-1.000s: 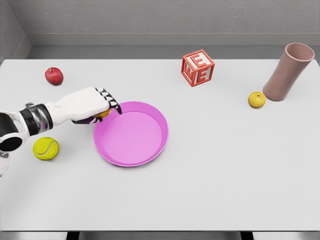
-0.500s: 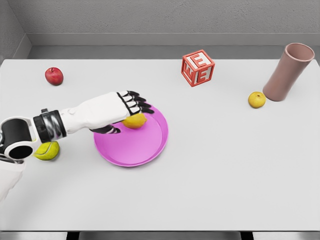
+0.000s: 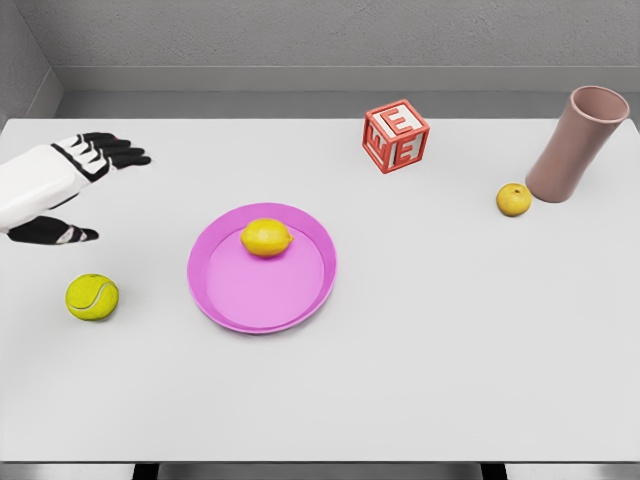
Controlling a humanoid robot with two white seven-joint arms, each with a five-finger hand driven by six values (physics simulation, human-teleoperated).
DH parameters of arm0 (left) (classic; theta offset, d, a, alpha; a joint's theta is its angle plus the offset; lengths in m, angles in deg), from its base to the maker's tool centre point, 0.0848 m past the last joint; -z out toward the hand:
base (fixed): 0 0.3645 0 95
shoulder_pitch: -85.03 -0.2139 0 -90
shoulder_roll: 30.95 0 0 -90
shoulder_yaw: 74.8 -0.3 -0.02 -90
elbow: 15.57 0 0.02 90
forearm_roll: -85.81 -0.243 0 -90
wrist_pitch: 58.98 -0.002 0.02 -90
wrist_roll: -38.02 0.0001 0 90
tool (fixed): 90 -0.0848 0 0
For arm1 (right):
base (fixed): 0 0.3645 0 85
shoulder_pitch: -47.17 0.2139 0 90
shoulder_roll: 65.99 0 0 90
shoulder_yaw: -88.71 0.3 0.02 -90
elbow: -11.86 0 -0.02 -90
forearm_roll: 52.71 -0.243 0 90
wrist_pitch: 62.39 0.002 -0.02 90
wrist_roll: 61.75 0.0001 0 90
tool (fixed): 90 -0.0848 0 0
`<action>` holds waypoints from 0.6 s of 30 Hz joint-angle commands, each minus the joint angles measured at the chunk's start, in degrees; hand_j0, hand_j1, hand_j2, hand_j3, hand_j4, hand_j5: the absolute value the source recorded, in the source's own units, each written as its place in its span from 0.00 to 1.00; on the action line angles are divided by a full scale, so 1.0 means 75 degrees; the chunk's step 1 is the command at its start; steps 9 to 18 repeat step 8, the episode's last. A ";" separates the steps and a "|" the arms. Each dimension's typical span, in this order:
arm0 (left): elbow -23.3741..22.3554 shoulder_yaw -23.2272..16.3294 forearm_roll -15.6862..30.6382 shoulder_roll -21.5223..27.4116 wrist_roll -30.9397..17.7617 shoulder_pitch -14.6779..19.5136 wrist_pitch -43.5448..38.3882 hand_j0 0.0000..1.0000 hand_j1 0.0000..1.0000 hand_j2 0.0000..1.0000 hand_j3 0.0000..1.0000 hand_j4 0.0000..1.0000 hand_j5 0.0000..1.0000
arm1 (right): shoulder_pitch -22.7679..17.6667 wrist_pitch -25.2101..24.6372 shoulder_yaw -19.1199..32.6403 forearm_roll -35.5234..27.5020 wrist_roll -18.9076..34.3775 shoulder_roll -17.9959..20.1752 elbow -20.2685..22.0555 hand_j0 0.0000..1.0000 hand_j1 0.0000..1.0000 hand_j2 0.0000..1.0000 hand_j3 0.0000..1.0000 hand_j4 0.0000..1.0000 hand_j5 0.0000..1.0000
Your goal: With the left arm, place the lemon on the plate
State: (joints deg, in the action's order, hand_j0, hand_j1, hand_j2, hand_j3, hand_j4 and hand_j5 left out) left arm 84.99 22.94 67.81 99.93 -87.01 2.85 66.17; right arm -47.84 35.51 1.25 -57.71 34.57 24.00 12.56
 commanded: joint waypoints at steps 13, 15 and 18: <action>0.0033 0.0034 0.0126 -0.0025 0.0004 0.0012 -0.0020 1.00 1.00 1.00 1.00 1.00 1.00 | 0.0012 0.0000 0.0001 -0.0001 0.0001 0.0000 0.0000 1.00 1.00 1.00 1.00 1.00 1.00; 0.0033 0.0034 0.0126 -0.0025 0.0004 0.0012 -0.0020 1.00 1.00 1.00 1.00 1.00 1.00 | 0.0012 0.0000 0.0001 -0.0001 0.0001 0.0000 0.0000 1.00 1.00 1.00 1.00 1.00 1.00; 0.0033 0.0034 0.0126 -0.0025 0.0004 0.0012 -0.0020 1.00 1.00 1.00 1.00 1.00 1.00 | 0.0012 0.0000 0.0001 -0.0001 0.0001 0.0000 0.0000 1.00 1.00 1.00 1.00 1.00 1.00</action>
